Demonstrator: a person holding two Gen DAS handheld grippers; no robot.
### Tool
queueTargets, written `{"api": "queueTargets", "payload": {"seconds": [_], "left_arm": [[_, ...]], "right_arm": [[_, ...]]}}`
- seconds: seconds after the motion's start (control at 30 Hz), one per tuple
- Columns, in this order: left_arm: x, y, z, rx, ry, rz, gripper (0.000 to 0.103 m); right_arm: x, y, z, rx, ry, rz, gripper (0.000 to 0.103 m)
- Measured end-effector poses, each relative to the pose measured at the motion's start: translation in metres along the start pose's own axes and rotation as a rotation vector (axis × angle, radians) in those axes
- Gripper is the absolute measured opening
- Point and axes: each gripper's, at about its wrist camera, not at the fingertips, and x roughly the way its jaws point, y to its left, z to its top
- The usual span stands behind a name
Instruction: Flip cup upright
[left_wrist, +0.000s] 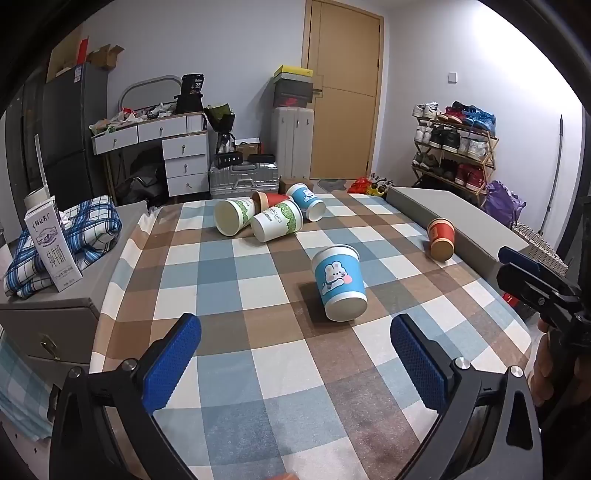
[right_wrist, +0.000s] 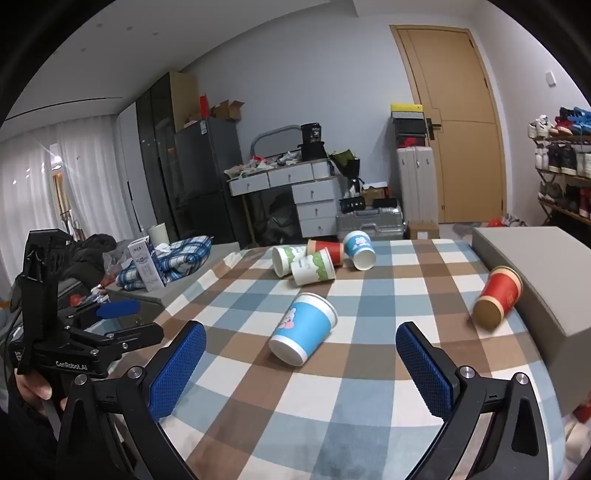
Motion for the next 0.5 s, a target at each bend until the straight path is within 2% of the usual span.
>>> {"api": "queueTargets", "payload": {"seconds": [0.5], "left_arm": [[0.0001,0.0002,-0.0001,-0.004,-0.001,-0.002,0.1]], "right_arm": [[0.0,0.0004,0.0005,-0.002,-0.003,0.003,0.103]]}}
